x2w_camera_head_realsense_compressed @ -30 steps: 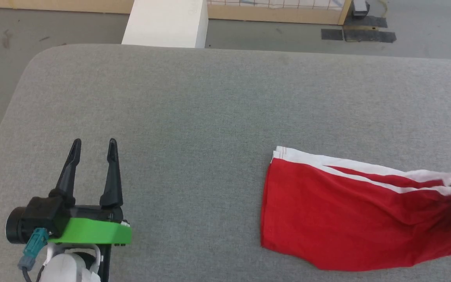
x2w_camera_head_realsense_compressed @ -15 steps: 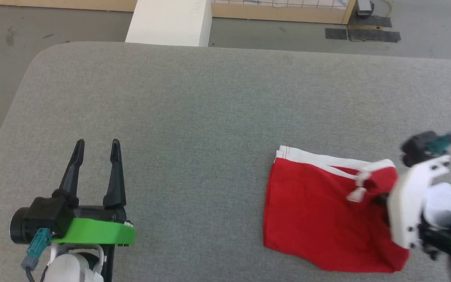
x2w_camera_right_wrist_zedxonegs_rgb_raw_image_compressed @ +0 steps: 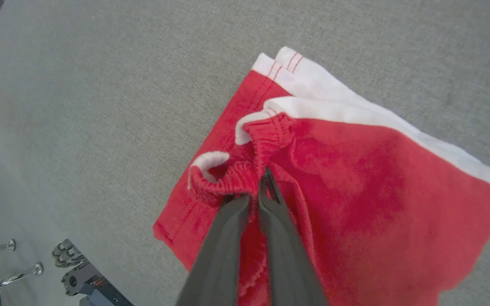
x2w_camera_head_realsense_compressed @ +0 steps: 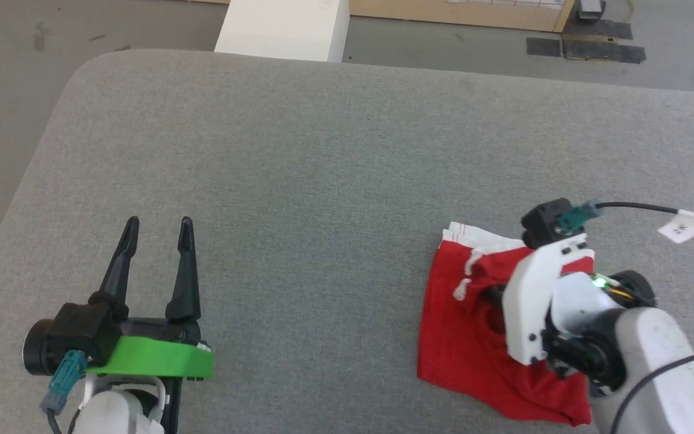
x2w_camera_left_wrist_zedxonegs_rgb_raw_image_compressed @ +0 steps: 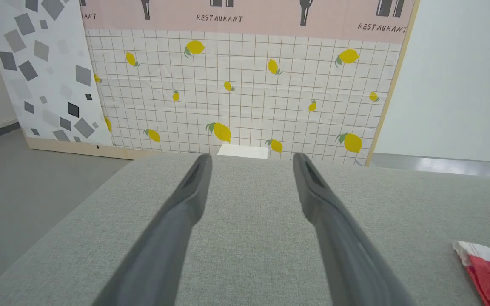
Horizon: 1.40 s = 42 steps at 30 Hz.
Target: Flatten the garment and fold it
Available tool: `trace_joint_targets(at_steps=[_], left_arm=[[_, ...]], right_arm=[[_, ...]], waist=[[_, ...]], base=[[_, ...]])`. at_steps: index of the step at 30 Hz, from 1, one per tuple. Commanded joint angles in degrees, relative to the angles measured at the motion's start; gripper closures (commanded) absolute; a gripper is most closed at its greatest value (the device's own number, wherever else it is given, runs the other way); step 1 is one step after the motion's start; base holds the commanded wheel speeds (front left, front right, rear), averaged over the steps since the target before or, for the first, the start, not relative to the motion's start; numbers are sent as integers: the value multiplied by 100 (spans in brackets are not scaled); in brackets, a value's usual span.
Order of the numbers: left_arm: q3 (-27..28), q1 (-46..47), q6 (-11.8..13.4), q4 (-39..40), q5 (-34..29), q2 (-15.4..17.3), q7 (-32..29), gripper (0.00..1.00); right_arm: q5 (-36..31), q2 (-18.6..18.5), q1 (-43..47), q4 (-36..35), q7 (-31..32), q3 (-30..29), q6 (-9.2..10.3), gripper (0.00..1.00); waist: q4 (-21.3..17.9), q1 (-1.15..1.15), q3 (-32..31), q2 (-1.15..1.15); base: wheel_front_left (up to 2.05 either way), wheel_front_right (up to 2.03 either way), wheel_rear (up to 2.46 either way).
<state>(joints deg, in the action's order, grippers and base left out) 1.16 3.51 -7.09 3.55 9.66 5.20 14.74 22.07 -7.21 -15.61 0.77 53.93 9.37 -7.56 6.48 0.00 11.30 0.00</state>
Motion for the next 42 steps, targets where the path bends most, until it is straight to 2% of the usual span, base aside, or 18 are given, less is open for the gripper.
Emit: trace_joint_targets(at_steps=[1, 7, 15, 16, 17, 24, 32, 35, 42], left_arm=[[10, -36, -39, -20, 44, -13, 26, 0], [-41, -17, -39, -30, 51, -36, 26, 0], [-42, -9, -39, -61, 47, -52, 26, 0], [-41, -14, -39, -70, 48, -50, 26, 0], [-42, -23, -39, -81, 49, -48, 26, 0], [-41, -80, -39, -90, 32, -30, 26, 0], [20, -233, -39, -54, -4, -60, 26, 0], [35, -252, -39, -36, -11, -58, 26, 0], [23, -278, -39, 15, -48, -54, 26, 0]], right_arm=[[-59, 95, -136, 179, -147, 43, 8, 100], [-257, 313, -309, 962, -588, 125, 8, 100], [-363, 422, -447, 1686, -1064, 224, 8, 100], [-350, 425, -473, 1705, -1102, 271, 8, 83], [-354, 427, -512, 1701, -1159, 345, 8, 0], [-303, 432, -633, 1198, -1175, 921, 8, 0], [-301, 219, -455, 163, -688, 1276, 8, 0], [-413, 103, -332, -335, -704, 1092, 8, 0], [-1174, 106, 331, -1011, -847, 4, 8, 0]], waist=[[29, 0, 17, 0], [80, 0, 65, 0], [60, 0, 72, 0], [48, 0, 58, 0], [30, 0, 33, 0], [-110, 0, -205, 0], [-422, 0, -425, 0], [-533, 0, -465, 0], [-709, 0, -482, 0]], base=[[0, 0, 0], [0, 0, 0], [0, 0, 0], [0, 0, 0], [0, 0, 0], [0, 0, 0], [0, 0, 0], [0, 0, 0], [0, 0, 0]])
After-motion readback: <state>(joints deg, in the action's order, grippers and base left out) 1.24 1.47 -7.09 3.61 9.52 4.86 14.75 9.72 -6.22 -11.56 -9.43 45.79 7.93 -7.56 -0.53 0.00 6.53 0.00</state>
